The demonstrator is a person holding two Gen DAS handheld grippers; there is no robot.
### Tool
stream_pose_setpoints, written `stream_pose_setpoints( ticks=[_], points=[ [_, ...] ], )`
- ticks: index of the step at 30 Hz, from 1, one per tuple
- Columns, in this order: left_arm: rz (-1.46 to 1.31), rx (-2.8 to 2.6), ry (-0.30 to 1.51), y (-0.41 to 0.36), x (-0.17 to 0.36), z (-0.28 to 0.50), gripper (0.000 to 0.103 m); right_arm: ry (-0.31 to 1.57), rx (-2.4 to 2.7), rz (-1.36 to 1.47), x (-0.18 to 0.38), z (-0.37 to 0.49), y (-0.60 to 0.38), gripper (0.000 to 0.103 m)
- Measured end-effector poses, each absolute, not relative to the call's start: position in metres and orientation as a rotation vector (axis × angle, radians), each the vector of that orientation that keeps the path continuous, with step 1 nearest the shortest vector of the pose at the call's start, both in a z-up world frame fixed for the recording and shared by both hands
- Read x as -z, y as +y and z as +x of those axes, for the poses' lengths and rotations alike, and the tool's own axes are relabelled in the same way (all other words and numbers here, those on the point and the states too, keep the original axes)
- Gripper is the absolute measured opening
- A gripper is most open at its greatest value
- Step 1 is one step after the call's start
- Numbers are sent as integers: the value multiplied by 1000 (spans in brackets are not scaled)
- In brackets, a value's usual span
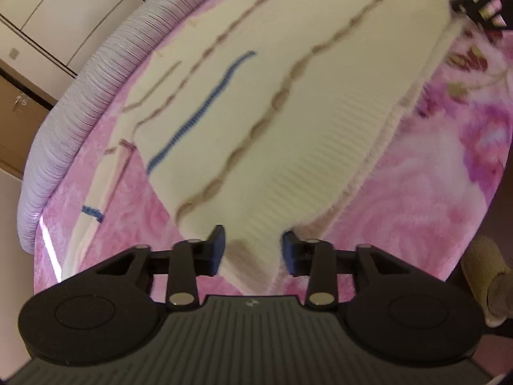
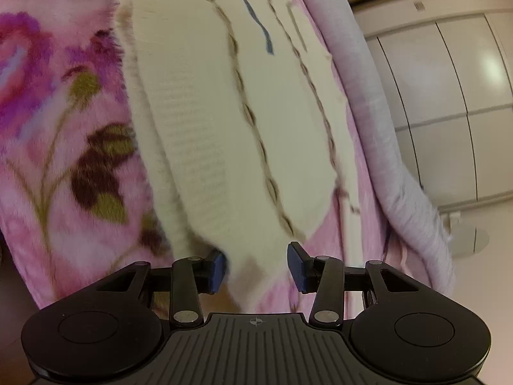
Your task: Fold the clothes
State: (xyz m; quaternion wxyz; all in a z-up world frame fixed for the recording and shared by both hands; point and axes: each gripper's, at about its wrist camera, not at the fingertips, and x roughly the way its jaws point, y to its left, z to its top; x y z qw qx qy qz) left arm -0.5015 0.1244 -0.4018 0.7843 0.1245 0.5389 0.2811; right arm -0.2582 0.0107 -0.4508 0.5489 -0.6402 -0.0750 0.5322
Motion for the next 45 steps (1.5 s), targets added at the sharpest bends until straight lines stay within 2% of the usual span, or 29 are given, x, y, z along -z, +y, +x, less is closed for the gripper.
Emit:
stream_pose_setpoints(
  ticks=[1,3,8,11,14,17,20,22,23,24,26,29,32,34,36,37,38,39,43,45],
  points=[
    [269,-608,1155,124,402,-502,4,-164,-1285,-1517,451,-257,12,0],
    [280,-644,1100,123,394,-504,3,-117,-1313,-1462,441,-250,14,0],
    [338,-658,965,110,366,-510,1,-159,-1110,-1280,394,-220,3,0],
    [373,-576,1049,96,380,-508,1,-90,-1105,-1335,396,-215,-8,0],
    [401,-495,1158,85,398,-507,1,22,-1165,-1469,422,-221,-13,0],
    [380,-491,1191,83,398,-512,3,66,-1191,-1561,436,-231,-8,1],
    [250,-459,1189,84,382,-520,12,163,-1203,-1542,422,-223,1,8],
    [102,-475,1159,90,368,-530,17,270,-1234,-1479,403,-214,4,21],
    [-9,-510,1132,97,360,-539,23,357,-1252,-1433,393,-208,2,39],
    [-119,-543,1102,104,352,-547,27,456,-1269,-1372,384,-200,0,54],
    [-364,-649,1004,125,348,-568,36,654,-1294,-1221,363,-182,-5,57],
    [-740,-816,812,159,348,-601,42,967,-1257,-809,342,-144,-17,57],
    [-1000,-888,659,190,368,-617,42,1202,-1146,-375,344,-111,-20,57],
    [-1178,-872,565,206,390,-622,38,1284,-1060,-169,355,-91,-13,57],
    [-1342,-857,473,219,410,-625,23,1340,-997,-53,373,-79,-6,57],
    [-1393,-858,445,220,416,-626,5,1363,-974,-29,381,-76,-2,56],
    [-1410,-864,431,220,416,-626,5,1378,-953,-17,385,-74,2,44],
    [-1372,-873,424,218,408,-625,5,1393,-931,-5,390,-73,6,9],
    [-1085,-878,383,199,344,-622,4,1407,-1000,44,369,-69,9,5],
    [-894,-874,433,185,315,-616,4,1413,-1028,63,359,-67,8,5]
  ],
)
